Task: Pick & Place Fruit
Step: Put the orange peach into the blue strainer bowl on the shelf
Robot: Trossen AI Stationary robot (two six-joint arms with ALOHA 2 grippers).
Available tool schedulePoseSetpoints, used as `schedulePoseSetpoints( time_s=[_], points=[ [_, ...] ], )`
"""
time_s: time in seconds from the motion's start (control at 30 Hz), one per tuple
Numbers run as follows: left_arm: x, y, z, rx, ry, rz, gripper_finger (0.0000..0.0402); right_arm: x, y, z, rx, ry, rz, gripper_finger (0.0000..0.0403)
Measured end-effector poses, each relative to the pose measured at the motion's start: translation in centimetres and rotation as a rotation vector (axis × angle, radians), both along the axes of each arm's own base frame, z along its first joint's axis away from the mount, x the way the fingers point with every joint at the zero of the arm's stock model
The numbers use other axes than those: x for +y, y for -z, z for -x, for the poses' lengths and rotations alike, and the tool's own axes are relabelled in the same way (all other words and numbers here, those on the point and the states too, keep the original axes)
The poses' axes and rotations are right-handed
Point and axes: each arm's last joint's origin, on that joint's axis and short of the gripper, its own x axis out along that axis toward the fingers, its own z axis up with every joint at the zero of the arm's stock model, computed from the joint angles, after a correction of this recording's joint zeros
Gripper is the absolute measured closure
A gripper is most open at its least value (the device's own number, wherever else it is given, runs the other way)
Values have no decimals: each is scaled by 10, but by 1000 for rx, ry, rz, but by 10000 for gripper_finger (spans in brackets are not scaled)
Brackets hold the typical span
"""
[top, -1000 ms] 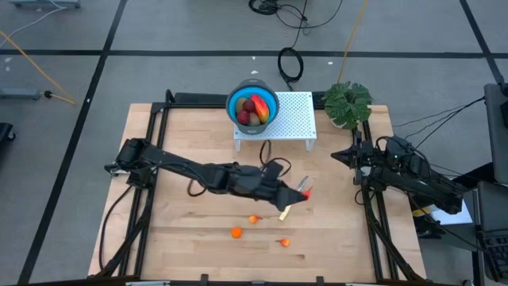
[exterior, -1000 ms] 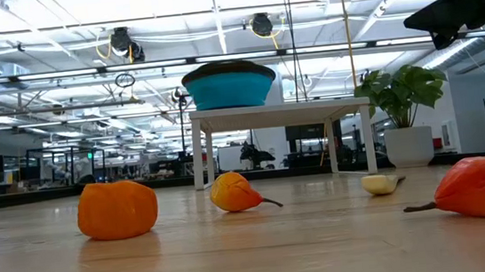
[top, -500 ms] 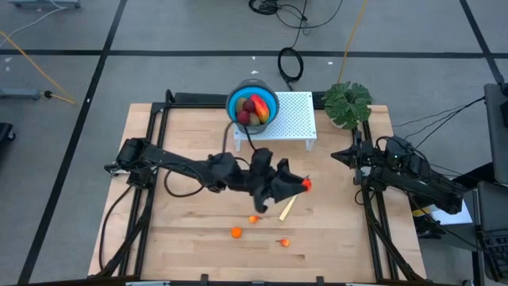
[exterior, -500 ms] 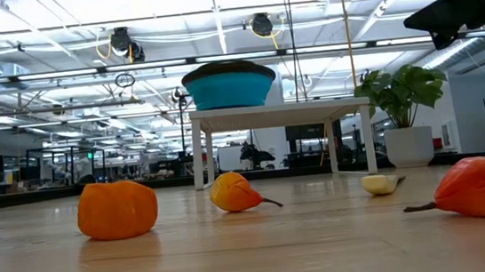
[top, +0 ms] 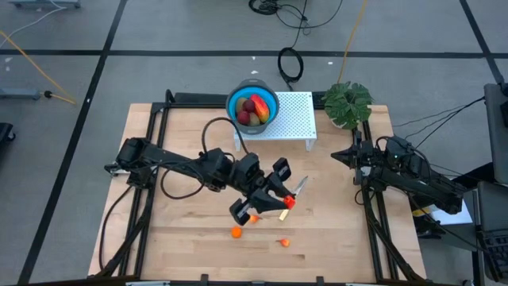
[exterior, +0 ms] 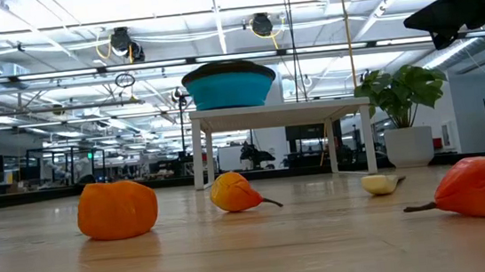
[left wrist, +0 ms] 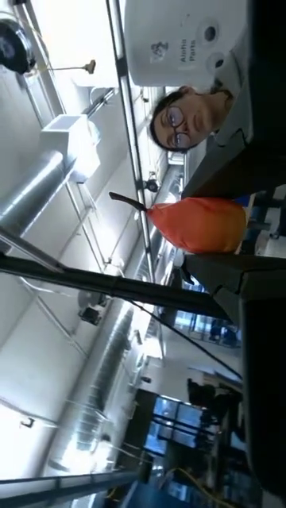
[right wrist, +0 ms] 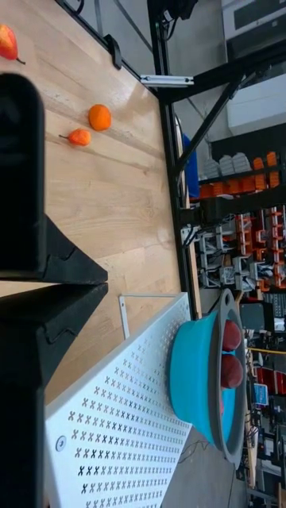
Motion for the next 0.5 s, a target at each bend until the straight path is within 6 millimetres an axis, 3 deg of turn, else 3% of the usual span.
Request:
schedulePoseSetpoints(
  time_s=[0.23,0.37,0.5],
  points=[
    [5,3,-5,121,-91,192,304,0,0,0,0,0,0,399],
    [10,16,-15,312,-292,327,304,0,0,0,0,0,0,399],
    [17,34,-23,485,-541,355,304,0,0,0,0,0,0,399]
  ],
)
